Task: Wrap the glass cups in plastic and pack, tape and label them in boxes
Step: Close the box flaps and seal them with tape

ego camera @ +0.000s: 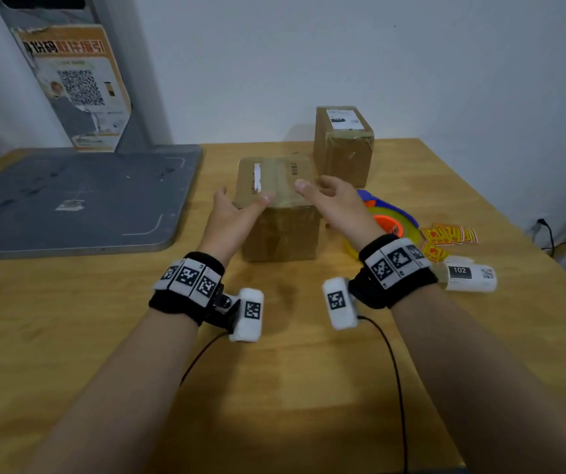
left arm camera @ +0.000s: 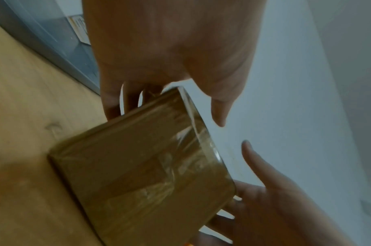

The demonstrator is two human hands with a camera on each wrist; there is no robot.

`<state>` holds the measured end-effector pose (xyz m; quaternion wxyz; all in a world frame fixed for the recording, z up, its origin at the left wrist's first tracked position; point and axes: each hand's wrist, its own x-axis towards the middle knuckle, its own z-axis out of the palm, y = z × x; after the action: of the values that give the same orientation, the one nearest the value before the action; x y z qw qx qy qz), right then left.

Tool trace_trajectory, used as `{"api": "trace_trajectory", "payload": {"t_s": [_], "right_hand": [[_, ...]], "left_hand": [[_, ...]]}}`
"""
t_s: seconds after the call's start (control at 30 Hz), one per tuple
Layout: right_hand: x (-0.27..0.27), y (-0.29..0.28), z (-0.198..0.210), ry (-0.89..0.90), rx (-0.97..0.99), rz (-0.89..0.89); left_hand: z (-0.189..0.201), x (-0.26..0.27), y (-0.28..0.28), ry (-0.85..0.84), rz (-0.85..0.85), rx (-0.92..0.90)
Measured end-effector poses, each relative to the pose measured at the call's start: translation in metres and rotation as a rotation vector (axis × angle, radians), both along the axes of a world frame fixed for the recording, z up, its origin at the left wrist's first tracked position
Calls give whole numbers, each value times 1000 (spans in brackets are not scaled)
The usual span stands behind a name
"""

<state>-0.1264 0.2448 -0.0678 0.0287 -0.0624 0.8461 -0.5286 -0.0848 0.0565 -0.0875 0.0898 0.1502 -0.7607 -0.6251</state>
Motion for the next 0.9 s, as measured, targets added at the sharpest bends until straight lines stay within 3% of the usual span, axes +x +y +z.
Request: {"api": "trace_trajectory", "payload": {"t_s": [0.13, 0.43, 0.9], "right_hand": [[-7, -15, -19, 81, -33, -54], [-21, -17, -19, 194, 283, -156], [-46, -7, -37, 254, 44, -245]], "left_hand": [[-6, -8, 10, 20, -3, 6], [-14, -26, 17, 95, 94, 47], [-23, -43, 2, 134, 126, 265]]}}
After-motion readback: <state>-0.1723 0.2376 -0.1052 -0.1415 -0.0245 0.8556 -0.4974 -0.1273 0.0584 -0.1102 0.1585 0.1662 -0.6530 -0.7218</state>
